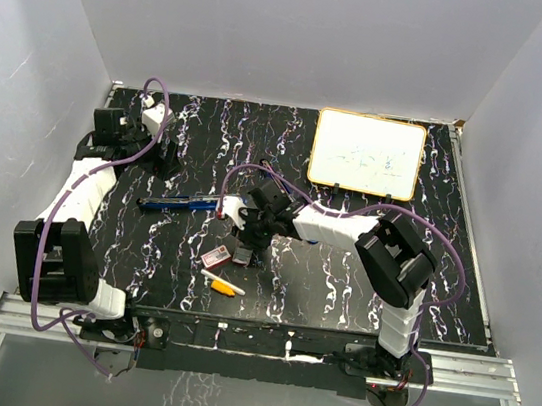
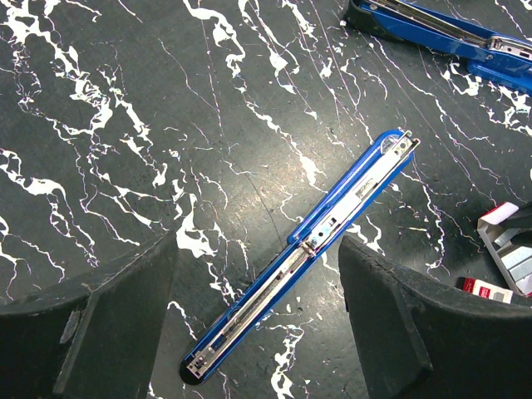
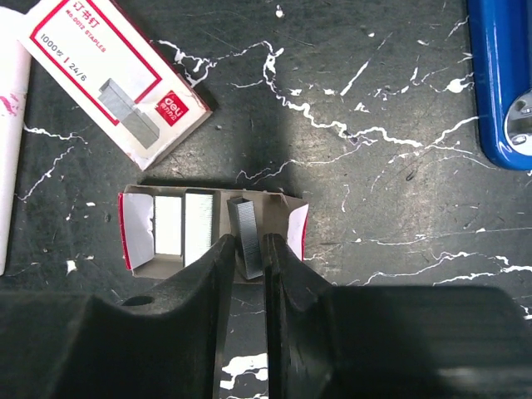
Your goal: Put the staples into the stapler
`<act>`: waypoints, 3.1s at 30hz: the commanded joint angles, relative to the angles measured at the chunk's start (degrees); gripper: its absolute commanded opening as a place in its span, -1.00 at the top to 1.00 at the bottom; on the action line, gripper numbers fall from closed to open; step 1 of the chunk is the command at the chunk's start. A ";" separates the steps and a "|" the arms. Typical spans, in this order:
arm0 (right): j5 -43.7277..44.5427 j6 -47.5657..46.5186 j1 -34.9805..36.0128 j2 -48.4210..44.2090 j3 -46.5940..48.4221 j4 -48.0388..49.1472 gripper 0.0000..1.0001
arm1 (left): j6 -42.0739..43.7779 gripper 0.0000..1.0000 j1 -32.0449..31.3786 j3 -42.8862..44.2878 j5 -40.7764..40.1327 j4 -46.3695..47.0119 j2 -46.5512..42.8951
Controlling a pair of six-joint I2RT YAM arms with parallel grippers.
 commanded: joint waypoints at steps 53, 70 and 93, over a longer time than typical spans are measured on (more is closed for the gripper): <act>-9.29 -2.55 -6.65 -15.12 -10.73 -2.84 0.70 | -0.23 -0.65 -0.13 2.48 2.77 -1.29 0.18; -8.43 -2.35 -8.38 -14.18 -11.78 0.13 0.25 | 0.38 -0.67 -0.09 1.22 3.06 -0.70 -0.44; -8.60 -15.67 -8.37 -4.50 -6.64 -1.72 0.10 | 0.73 -0.67 -0.17 1.94 4.36 -1.10 0.21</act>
